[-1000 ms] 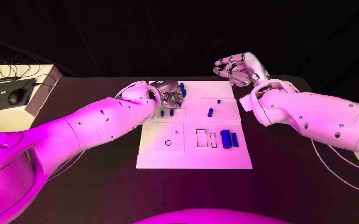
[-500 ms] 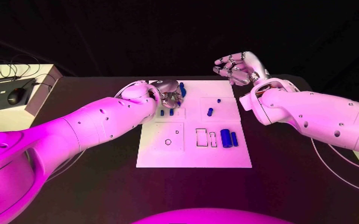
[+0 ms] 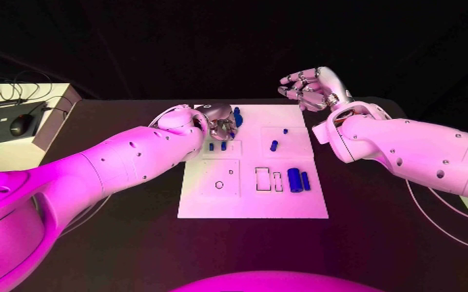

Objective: Assemble the parts on the task board

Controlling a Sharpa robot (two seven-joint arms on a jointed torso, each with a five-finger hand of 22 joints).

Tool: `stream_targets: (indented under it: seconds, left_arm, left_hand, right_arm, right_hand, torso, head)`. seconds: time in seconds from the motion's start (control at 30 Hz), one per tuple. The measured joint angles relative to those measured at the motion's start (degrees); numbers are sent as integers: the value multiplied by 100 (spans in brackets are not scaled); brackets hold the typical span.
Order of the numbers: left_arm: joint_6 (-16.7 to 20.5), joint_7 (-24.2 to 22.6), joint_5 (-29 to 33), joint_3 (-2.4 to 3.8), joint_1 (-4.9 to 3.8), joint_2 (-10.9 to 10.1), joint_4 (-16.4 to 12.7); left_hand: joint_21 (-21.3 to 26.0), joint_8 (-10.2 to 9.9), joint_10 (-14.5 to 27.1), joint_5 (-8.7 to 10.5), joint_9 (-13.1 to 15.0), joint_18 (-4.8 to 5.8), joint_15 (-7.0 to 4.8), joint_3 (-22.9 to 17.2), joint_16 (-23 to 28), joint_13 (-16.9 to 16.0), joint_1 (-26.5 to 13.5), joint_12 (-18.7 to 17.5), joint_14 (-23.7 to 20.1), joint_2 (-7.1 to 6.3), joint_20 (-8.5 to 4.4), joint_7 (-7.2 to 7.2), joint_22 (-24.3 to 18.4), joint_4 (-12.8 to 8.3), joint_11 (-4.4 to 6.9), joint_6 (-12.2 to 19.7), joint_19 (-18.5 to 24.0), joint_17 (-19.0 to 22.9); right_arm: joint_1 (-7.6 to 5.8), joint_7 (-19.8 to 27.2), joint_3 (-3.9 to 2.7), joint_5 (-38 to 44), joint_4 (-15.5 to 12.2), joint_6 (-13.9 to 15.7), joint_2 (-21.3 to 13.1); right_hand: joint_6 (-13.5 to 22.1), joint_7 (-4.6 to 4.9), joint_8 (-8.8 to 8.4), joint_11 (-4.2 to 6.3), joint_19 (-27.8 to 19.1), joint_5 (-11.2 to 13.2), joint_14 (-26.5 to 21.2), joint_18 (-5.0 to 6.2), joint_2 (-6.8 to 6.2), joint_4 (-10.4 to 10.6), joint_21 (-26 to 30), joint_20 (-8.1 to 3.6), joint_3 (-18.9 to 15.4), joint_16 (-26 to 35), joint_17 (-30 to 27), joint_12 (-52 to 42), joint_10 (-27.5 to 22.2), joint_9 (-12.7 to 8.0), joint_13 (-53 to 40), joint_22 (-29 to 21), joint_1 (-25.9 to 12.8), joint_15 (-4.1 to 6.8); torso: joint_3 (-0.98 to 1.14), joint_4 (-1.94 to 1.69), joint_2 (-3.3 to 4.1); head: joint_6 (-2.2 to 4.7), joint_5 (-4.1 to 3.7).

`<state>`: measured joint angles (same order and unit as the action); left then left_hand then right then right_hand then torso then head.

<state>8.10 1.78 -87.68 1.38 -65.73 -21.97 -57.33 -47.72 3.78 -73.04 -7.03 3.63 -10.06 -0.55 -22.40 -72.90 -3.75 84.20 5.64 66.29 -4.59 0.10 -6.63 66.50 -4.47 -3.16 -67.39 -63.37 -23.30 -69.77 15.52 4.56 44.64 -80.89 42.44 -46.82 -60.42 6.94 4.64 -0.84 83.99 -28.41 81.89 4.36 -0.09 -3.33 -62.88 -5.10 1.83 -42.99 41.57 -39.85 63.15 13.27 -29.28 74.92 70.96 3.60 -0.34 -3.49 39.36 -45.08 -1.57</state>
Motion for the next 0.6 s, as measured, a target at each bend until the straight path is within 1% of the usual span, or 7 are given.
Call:
stream_targets:
  seconds: [0.1, 0.17, 0.3, 0.37, 0.4, 0.5, 0.6]
  left_arm:
    - [57, 0, 30, -2, 7, -23, -10]
    - [105, 0, 58, -2, 13, -52, -34]
    - [198, -6, 141, 13, 21, -138, -139]
    - [233, -7, 187, 48, 24, -195, -214]
    - [252, -7, 220, 77, 25, -238, -265]
    - [278, -6, 299, 148, 24, -348, -399]
    - [286, 5, 381, 234, 21, -491, -571]
  left_hand:
    - [-16, -15, -61, 12, 0, 46, -24, -21, 47, -4, -23, -35, 86, 23, -52, 0, 0, -37, 17, -82, -29, -30]
    - [-16, -15, -80, 13, 0, 82, -27, -37, 82, -6, -38, -69, 89, 38, -53, -1, 0, -53, 18, -83, -30, -64]
    - [-16, -16, -111, 29, 0, 86, -48, -36, 107, -16, -59, -104, 110, 59, -53, -1, 0, -53, 30, -83, -30, -116]
    - [-16, -16, -112, 22, 0, 88, -48, -36, 107, -16, -59, -104, 110, 59, -53, -1, 0, -54, 31, -83, -30, -116]
    - [-16, -16, -112, 7, 0, 90, -28, -36, 134, -17, -60, -105, 130, 59, -64, -1, -1, -54, 31, -83, -41, -140]
    - [-16, -16, -112, 6, 0, 92, -28, -30, 134, -17, -60, -105, 130, 59, -72, -1, -1, -60, 31, -82, -50, -162]
    - [-16, -17, -112, 6, 1, 95, -28, -19, 136, -18, -60, -105, 130, 59, -72, -1, -1, -71, 30, -82, -50, -180]
  right_arm:
    - [0, 2, 0, 1, -3, 0, -2]
    - [0, 3, 0, 1, -3, -1, -3]
    - [0, 4, 0, 1, -3, -1, -4]
    - [0, 4, 0, 1, 0, -2, -6]
    - [0, 4, 0, 1, 2, -2, -8]
    - [1, 4, 0, 1, 6, -3, -13]
    - [1, 4, 0, 1, 11, -3, -23]
  right_hand:
    - [0, 0, 0, 0, 0, 0, 0, 0, 0, 0, 0, 0, 0, 0, 8, 0, 0, 6, 0, 0, 0, 0]
    - [0, 0, 0, 0, 0, 0, 0, 0, 0, 0, 0, 0, 0, 0, 8, 0, 1, 6, 0, 0, 0, 0]
    - [0, -1, 0, -1, 0, 0, 0, 0, 0, 0, 0, 0, 0, 0, 8, 0, 1, 6, 0, -1, 0, 0]
    - [-1, -1, 0, -1, 0, 0, 0, 0, 0, 0, 0, 0, 0, 0, 8, 0, 1, 5, -1, -1, 0, 0]
    - [-1, -1, 0, -1, 0, 0, 0, 0, 0, 0, 0, 0, 0, 0, 8, 0, 1, 5, 0, -1, 0, 0]
    - [-1, -2, 0, -1, 0, 0, 0, 1, 0, 0, 0, 0, 0, 0, 8, 0, 1, 5, -1, -1, 0, 0]
    - [-8, -9, 0, -9, 0, 0, 0, 0, 0, 0, 0, 0, 0, 0, 8, 0, 9, 5, -1, -1, 0, 0]
  torso:
    - [0, 0, -1]
    - [1, 0, -2]
    - [2, 1, -3]
    - [2, 1, -5]
    - [3, 1, -6]
    - [4, -2, -11]
    - [3, -12, -19]
  head:
    - [0, 3]
    - [8, 4]
    - [26, 12]
    - [33, 14]
    - [35, 15]
    - [38, 16]
    - [36, 17]
